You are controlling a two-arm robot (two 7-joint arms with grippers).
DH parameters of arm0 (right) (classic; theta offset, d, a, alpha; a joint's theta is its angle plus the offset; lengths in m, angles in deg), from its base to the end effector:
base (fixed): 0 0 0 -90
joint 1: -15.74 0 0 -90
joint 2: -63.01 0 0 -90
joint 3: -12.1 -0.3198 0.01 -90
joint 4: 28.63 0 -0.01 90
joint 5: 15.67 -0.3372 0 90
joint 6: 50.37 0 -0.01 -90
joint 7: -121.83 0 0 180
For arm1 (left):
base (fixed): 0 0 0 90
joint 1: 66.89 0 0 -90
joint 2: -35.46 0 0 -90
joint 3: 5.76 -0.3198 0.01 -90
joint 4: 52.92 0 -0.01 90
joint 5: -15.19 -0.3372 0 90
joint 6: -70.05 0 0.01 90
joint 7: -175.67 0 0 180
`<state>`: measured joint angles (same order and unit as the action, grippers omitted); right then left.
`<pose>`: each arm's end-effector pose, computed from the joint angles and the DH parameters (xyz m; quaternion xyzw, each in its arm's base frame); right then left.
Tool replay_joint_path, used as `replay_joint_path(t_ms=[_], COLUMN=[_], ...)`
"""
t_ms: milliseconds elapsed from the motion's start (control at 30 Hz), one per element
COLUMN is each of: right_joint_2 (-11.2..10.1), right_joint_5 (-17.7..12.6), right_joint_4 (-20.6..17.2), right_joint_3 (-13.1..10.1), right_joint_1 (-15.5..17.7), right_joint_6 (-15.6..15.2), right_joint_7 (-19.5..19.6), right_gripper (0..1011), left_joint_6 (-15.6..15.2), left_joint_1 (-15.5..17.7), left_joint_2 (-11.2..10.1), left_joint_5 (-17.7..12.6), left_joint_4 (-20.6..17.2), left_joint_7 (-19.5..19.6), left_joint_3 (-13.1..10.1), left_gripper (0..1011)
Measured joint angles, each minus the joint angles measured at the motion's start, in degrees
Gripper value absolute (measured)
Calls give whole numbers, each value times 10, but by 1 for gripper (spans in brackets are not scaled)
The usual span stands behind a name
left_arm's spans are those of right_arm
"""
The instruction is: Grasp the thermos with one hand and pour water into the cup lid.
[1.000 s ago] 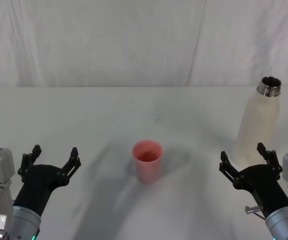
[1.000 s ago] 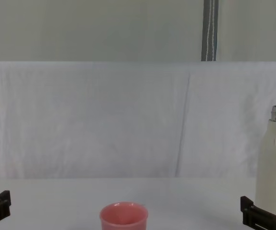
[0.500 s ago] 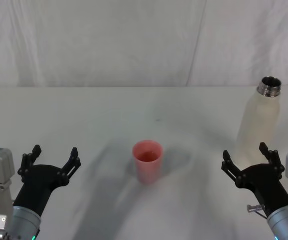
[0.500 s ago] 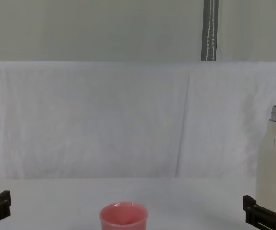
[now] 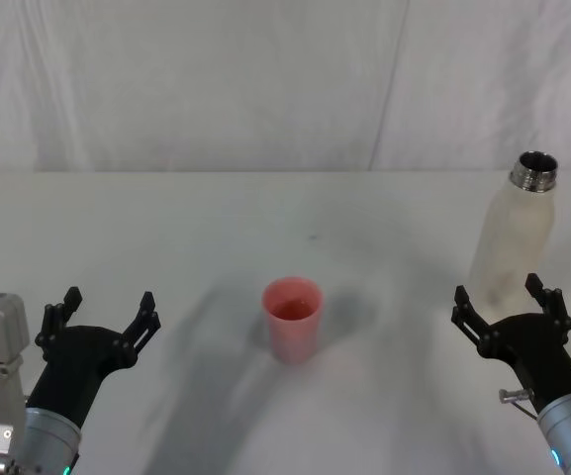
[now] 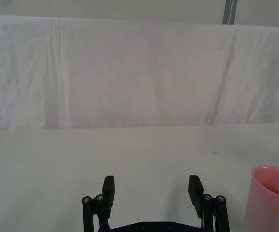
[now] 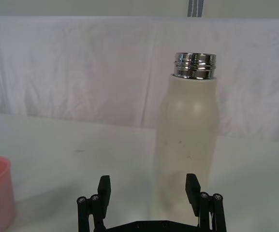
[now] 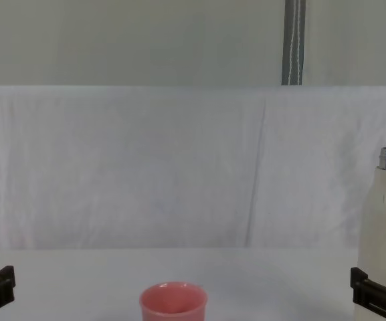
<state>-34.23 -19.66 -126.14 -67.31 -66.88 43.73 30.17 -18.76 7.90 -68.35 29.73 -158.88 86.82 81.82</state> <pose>0.3093 0.0290 -0.3321 0.0104 -0.0282 -0.6215 0.7829 0.2736 0.0416 -0.3132 -0.0174 0.0064 0.6615 0.7497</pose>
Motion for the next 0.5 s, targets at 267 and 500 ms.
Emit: replay_joint_path(t_ms=[267, 500], right_joint_2=[7, 11], right_joint_5=[10, 19], right_joint_4=[10, 16], right_joint_3=[-14, -26], right_joint_1=[-6, -12], right_joint_6=[-2, -3], right_joint_7=[-7, -16], right_gripper=[1001, 1001], left_joint_6=[0, 0], left_joint_1=[0, 0], left_joint_2=[0, 0], left_joint_5=[0, 0], left_joint_4=[0, 0], left_joint_7=[0, 0], left_joint_3=[0, 0], left_gripper=[1001, 1001])
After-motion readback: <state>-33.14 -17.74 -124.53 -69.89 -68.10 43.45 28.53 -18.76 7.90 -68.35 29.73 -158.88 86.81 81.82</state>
